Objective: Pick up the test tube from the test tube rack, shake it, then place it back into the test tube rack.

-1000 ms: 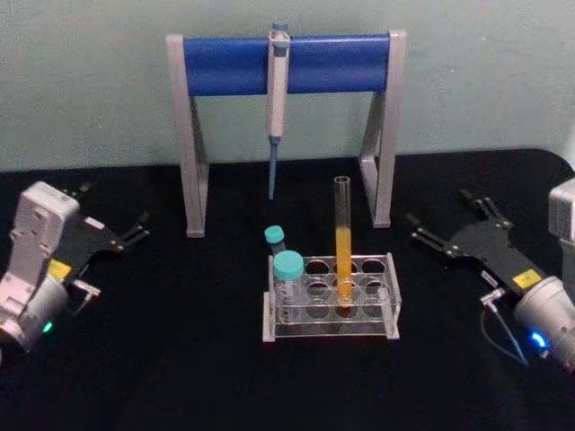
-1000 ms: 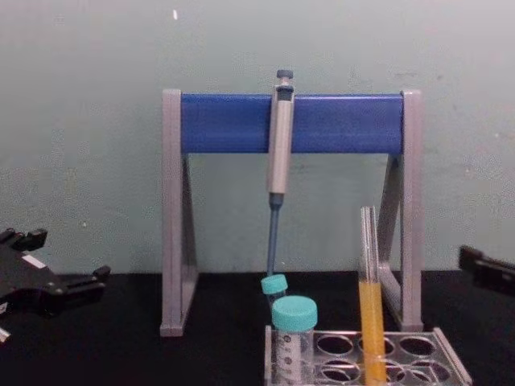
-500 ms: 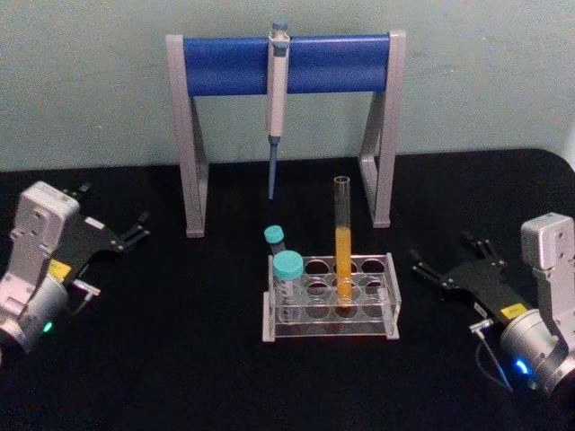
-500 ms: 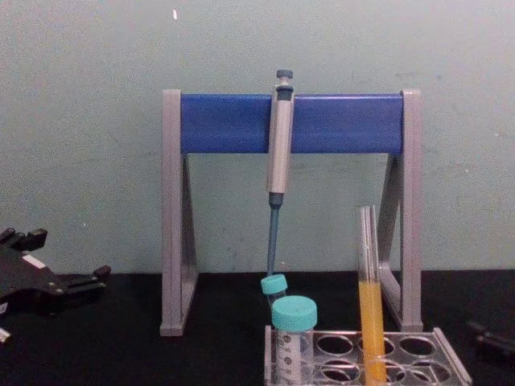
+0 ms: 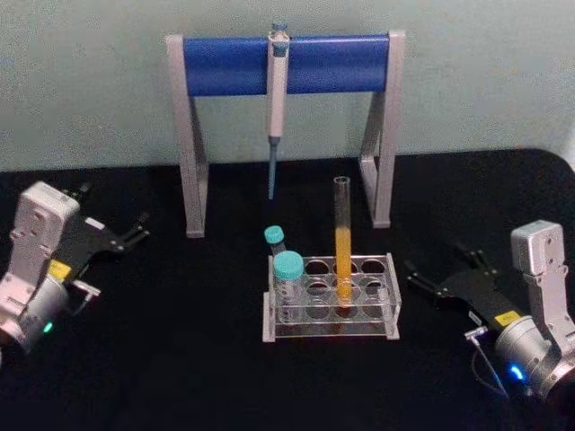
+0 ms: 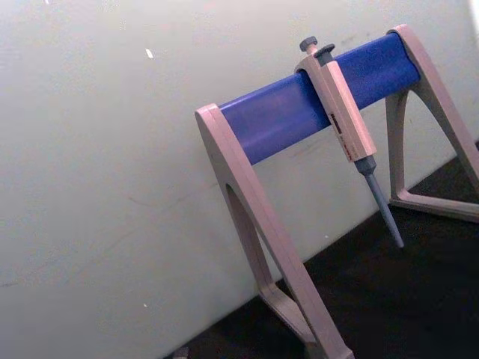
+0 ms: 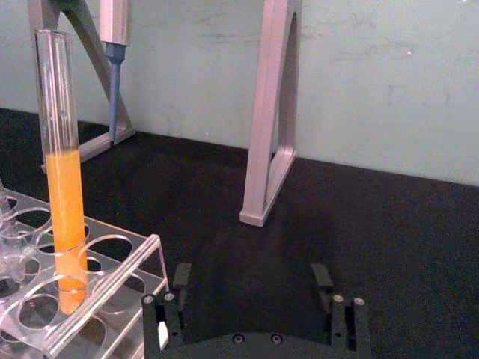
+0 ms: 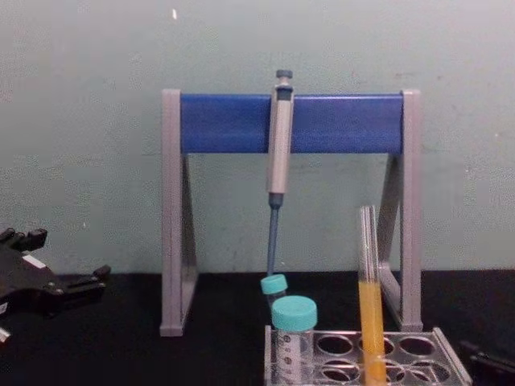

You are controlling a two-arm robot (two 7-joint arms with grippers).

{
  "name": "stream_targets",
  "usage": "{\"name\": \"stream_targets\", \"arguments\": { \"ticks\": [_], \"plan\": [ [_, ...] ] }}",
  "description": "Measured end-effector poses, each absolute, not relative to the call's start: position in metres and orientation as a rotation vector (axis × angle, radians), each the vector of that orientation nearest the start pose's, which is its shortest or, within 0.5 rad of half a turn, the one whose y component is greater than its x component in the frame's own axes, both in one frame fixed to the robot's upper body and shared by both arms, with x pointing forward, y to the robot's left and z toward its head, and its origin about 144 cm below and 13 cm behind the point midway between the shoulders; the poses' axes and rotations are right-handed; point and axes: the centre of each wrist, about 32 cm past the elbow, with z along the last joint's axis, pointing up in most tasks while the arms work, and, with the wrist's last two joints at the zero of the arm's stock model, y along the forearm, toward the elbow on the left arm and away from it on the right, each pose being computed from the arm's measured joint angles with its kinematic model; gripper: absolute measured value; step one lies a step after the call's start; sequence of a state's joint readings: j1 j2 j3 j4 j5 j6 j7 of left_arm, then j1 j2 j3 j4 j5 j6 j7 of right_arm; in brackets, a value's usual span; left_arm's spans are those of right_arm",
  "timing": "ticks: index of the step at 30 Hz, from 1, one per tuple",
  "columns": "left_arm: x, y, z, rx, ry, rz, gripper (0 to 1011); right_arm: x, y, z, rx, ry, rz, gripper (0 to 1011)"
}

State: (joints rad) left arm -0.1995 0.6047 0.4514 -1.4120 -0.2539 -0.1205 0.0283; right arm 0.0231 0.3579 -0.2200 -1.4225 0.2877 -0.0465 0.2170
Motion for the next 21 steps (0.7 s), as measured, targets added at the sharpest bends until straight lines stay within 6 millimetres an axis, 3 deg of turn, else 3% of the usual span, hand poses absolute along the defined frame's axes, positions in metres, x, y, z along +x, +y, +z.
{"name": "stream_targets", "arguments": {
  "ticks": [21],
  "plan": [
    [0.4886, 0.3097, 1.1398, 0.304, -0.285, 1.248, 1001, 0.4543, -0.2822, 1.1009, -0.162, 0.057, -1.189, 1000]
  ]
}}
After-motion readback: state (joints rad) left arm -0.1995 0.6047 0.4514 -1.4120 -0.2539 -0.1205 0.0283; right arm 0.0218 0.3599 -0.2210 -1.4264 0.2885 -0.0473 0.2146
